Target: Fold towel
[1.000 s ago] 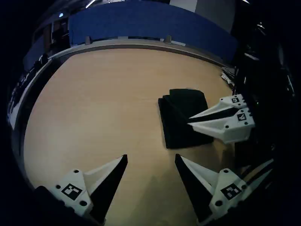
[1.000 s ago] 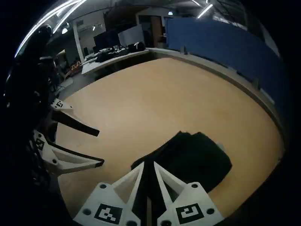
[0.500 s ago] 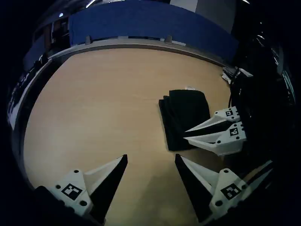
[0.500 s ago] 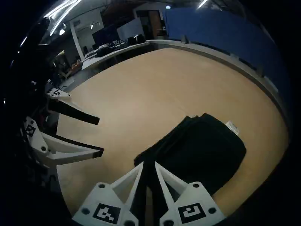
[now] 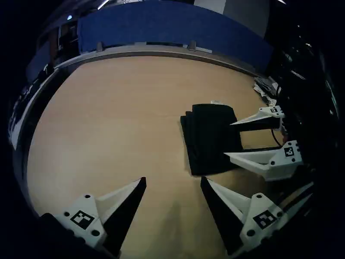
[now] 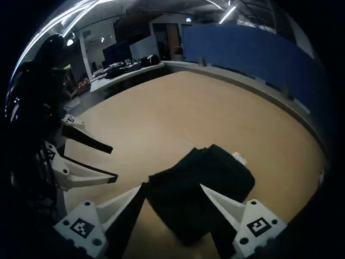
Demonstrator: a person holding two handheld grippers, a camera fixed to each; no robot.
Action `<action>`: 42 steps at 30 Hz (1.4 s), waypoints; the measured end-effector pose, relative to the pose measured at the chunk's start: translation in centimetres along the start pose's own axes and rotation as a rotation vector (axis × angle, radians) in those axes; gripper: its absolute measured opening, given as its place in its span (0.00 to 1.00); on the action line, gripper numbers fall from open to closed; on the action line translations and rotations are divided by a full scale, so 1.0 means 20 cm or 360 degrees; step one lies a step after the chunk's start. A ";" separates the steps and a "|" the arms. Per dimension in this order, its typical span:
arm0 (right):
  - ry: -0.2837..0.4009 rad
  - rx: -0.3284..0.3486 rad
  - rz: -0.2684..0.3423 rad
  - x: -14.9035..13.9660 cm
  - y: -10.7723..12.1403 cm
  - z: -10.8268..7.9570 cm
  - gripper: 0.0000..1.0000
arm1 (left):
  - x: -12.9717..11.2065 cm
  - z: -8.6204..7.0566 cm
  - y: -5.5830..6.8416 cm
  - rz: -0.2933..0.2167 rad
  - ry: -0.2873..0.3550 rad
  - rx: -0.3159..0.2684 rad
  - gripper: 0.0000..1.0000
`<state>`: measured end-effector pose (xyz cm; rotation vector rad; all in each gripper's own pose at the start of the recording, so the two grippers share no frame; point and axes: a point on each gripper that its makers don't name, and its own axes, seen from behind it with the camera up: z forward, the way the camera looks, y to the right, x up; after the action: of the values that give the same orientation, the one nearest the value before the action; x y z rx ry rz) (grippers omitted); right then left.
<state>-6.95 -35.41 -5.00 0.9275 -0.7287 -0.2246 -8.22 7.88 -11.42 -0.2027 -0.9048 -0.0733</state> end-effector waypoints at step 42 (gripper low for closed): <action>-0.0072 -0.0195 0.0060 -0.14 0.26 -0.01 1.00 | 0.02 0.00 0.08 0.0016 0.0011 -0.0016 0.94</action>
<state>-9.55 -30.92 -2.22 0.7935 -0.7652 -0.2548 -7.65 9.45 -11.29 -0.2160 -0.8966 -0.0692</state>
